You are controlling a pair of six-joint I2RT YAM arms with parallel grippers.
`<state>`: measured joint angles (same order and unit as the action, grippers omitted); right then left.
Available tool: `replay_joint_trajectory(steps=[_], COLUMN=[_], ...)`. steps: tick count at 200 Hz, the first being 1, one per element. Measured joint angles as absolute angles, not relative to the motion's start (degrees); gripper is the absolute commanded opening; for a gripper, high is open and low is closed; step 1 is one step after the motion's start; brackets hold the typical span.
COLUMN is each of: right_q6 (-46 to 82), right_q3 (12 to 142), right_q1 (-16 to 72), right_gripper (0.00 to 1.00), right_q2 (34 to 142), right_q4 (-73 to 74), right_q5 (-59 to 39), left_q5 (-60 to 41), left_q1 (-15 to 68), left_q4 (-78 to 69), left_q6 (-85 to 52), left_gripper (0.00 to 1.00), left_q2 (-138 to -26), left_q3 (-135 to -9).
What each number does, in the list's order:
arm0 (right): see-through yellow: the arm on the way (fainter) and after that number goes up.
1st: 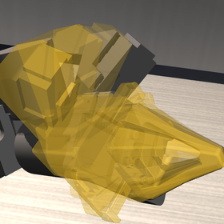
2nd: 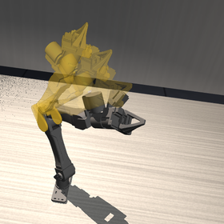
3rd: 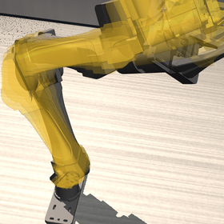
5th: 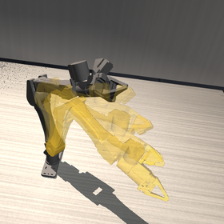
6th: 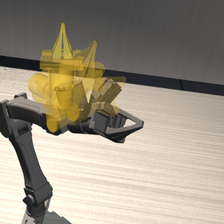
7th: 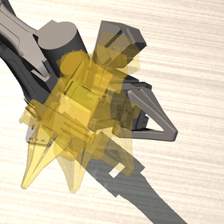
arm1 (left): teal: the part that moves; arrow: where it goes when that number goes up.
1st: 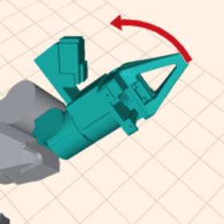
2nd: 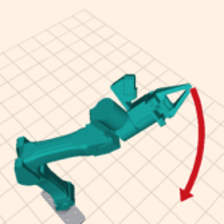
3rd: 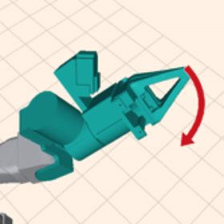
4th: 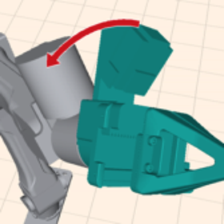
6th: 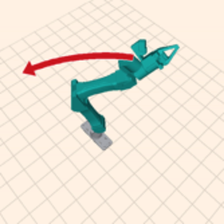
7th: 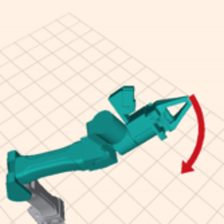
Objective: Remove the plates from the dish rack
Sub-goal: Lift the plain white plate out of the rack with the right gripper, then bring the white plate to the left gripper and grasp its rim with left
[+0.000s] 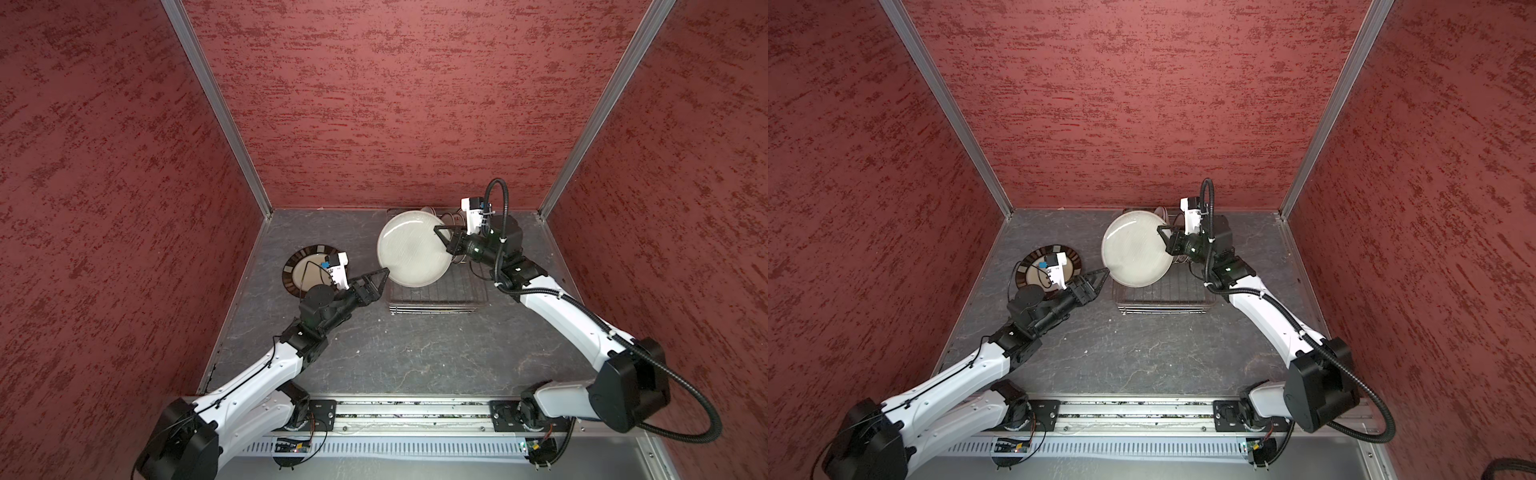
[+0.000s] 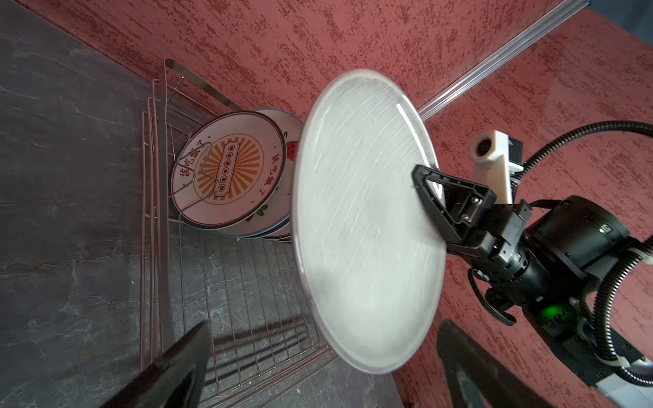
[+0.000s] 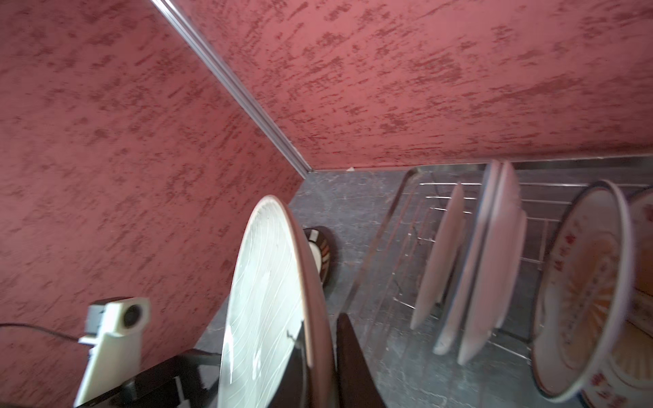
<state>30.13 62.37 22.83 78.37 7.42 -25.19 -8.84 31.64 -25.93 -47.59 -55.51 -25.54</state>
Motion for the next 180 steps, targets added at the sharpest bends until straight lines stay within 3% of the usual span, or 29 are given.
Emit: replay_joint_trajectory(steps=[81,135,163,180], right_q6=[32.6,32.8,33.6,34.3], right_q3=[61.5,61.5,61.5,61.5], right_q1=[22.8,22.8,22.8,22.8], right_gripper=[0.00,0.00,0.00,0.00], right_q2=[80.0,80.6,81.2,81.9], right_q4=[12.3,13.0,13.8,13.9], right_q5=[-30.0,-30.2,-30.6,-30.8], left_q5=[-8.6,-8.6,-9.3,-9.3], left_q1=[32.2,32.0,31.8,31.8], left_q4=[-30.5,-30.4,-30.7,-30.9], left_q6=[-50.5,-52.7,-53.4,-53.6], left_gripper=[0.29,0.23,0.35,0.29], left_q2=[-61.3,-61.5,-61.5,-61.5], left_q3=[-29.5,-29.5,-29.5,-29.5])
